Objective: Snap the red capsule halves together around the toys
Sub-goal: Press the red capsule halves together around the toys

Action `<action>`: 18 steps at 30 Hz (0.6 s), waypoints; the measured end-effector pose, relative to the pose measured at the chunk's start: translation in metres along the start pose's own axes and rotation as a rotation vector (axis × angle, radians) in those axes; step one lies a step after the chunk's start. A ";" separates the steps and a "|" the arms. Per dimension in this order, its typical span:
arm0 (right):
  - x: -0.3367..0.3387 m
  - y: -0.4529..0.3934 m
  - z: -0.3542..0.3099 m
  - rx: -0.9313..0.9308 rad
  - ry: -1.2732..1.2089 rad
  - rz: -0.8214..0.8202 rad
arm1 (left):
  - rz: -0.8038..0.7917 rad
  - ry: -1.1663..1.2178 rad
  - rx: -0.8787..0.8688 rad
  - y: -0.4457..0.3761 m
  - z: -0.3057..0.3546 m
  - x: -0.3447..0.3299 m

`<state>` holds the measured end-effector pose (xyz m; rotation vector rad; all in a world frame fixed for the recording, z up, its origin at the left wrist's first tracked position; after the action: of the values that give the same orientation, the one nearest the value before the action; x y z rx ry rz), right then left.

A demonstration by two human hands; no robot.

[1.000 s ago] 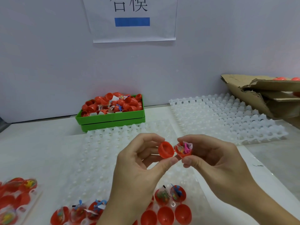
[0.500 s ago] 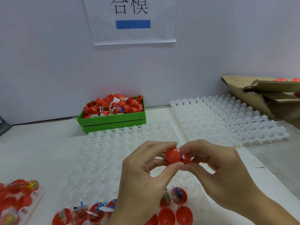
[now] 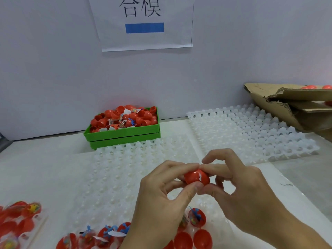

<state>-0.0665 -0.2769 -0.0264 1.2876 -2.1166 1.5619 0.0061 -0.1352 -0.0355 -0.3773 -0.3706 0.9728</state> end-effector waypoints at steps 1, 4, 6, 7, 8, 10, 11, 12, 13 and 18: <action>0.000 0.000 0.000 0.001 0.006 -0.003 | -0.007 0.014 0.010 0.000 0.000 0.000; 0.000 0.000 -0.001 -0.005 0.015 -0.026 | -0.015 0.038 0.032 0.000 0.000 0.000; 0.000 0.000 0.000 -0.015 0.025 -0.028 | -0.004 0.061 0.056 0.001 -0.001 -0.002; 0.000 0.000 -0.001 -0.017 0.028 -0.022 | 0.005 0.079 0.067 0.001 -0.001 -0.002; 0.001 -0.001 -0.002 -0.018 0.027 -0.017 | 0.018 0.093 0.074 0.001 -0.001 -0.003; 0.001 -0.002 -0.003 -0.017 0.020 -0.015 | 0.037 0.090 0.075 0.001 -0.002 -0.003; 0.001 -0.001 -0.004 -0.013 0.016 -0.018 | 0.042 0.067 0.073 0.002 -0.003 -0.003; 0.000 0.000 -0.004 -0.013 0.012 -0.022 | 0.047 0.038 0.071 0.002 -0.004 -0.004; -0.001 0.001 -0.005 -0.018 0.009 -0.027 | 0.055 0.011 0.071 0.003 -0.004 -0.004; -0.002 0.001 -0.007 -0.002 0.004 -0.013 | 0.098 -0.028 0.060 0.004 -0.006 -0.003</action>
<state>-0.0681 -0.2698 -0.0257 1.2932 -2.1027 1.5555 0.0049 -0.1365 -0.0428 -0.3296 -0.3499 1.0832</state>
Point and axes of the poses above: each hand's wrist, its own y-axis away from the middle knuckle, its own x-axis out of the back of the hand, z = x × y, the point moved 3 cm from there along -y, towards the middle knuckle, and after that the axes turned 6 degrees about y, right-handed, at the moved point
